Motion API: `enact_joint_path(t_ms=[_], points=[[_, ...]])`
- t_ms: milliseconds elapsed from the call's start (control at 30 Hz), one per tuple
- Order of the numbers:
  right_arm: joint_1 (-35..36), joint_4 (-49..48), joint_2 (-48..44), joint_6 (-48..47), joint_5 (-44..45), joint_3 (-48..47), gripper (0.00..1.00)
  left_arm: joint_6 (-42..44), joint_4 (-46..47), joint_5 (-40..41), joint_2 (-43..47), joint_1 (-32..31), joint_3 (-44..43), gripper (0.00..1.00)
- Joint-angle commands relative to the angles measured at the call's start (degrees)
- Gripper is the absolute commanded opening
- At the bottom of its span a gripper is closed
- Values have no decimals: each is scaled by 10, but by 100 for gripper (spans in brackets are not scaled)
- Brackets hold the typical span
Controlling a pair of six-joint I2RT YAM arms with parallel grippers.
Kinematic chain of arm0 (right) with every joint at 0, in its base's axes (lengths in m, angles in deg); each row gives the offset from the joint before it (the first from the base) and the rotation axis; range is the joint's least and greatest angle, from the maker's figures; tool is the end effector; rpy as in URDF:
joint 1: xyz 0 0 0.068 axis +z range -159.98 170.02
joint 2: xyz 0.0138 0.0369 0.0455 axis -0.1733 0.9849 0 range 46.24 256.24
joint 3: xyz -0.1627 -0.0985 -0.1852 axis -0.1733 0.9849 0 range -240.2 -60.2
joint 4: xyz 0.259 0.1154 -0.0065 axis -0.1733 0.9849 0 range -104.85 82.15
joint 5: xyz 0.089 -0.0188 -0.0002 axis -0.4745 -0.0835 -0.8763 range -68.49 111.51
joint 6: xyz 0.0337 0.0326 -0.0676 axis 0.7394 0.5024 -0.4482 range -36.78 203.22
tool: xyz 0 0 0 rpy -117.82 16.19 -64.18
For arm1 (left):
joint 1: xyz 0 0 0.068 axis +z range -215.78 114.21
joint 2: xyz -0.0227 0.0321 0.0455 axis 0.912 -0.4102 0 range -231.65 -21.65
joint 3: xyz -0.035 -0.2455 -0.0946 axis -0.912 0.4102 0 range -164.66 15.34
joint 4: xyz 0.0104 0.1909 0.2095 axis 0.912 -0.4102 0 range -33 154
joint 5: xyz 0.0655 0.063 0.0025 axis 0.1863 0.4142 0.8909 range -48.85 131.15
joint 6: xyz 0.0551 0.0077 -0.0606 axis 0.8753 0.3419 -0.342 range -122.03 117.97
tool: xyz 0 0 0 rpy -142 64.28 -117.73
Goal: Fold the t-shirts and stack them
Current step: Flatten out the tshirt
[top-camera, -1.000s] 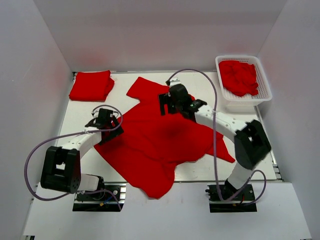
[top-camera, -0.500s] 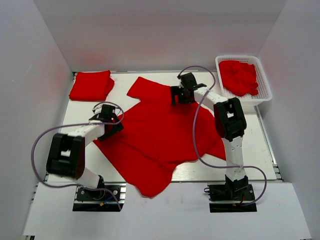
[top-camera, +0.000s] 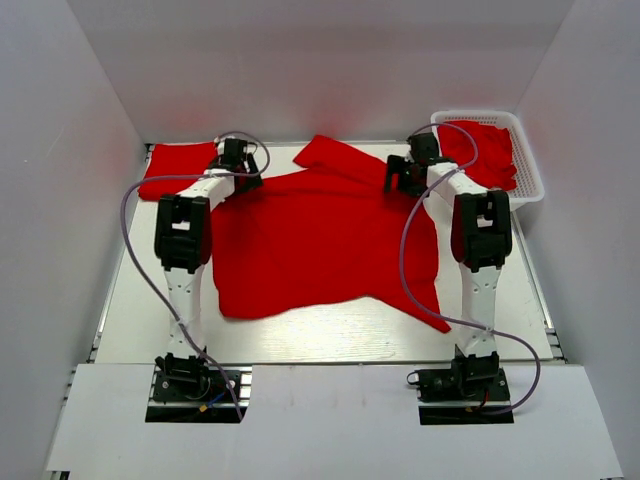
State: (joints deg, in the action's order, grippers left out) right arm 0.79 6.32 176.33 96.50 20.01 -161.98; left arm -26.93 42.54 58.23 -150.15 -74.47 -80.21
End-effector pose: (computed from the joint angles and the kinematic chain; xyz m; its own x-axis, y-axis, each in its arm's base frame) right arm 0.5346 0.1036 0.1245 -0.7735 0.0866 -0.6279 -0.0265 0.9853 0.1686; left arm 0.5176 -0.0578 0.1026 -0.7188 -0.2974 -0.6284 -0.3609 0.9322 -0.0284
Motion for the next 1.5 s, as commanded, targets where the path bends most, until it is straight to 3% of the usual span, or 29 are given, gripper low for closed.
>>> enact_joint_path(t_ms=[0, 100, 333, 600, 767, 933, 1167, 1300, 1467], points=[[-22, 35, 29, 11, 12, -25, 90, 51, -1, -127, -110, 1, -103, 100], [-36, 35, 36, 14, 33, -50, 90, 79, 34, -166, -152, 1, -175, 100], [-43, 38, 33, -20, 21, -96, 90, 116, 121, -260, -150, 1, -188, 100], [-18, 24, -50, -90, -57, -86, 90, 122, 93, -259, -23, 1, -135, 100], [5, 18, -127, -108, -54, -30, 90, 109, 48, -212, 147, 1, -21, 100], [37, -24, -275, -81, -34, 127, 90, 41, -3, -136, 316, 1, 174, 100], [59, -67, -430, -11, -24, 368, 90, -78, -33, -110, 552, -6, 445, 100], [58, -76, -560, 37, 13, 491, 90, -111, -63, -93, 650, -6, 560, 100], [55, -62, -658, 72, 59, 576, 90, -143, -75, -66, 705, -6, 642, 100]])
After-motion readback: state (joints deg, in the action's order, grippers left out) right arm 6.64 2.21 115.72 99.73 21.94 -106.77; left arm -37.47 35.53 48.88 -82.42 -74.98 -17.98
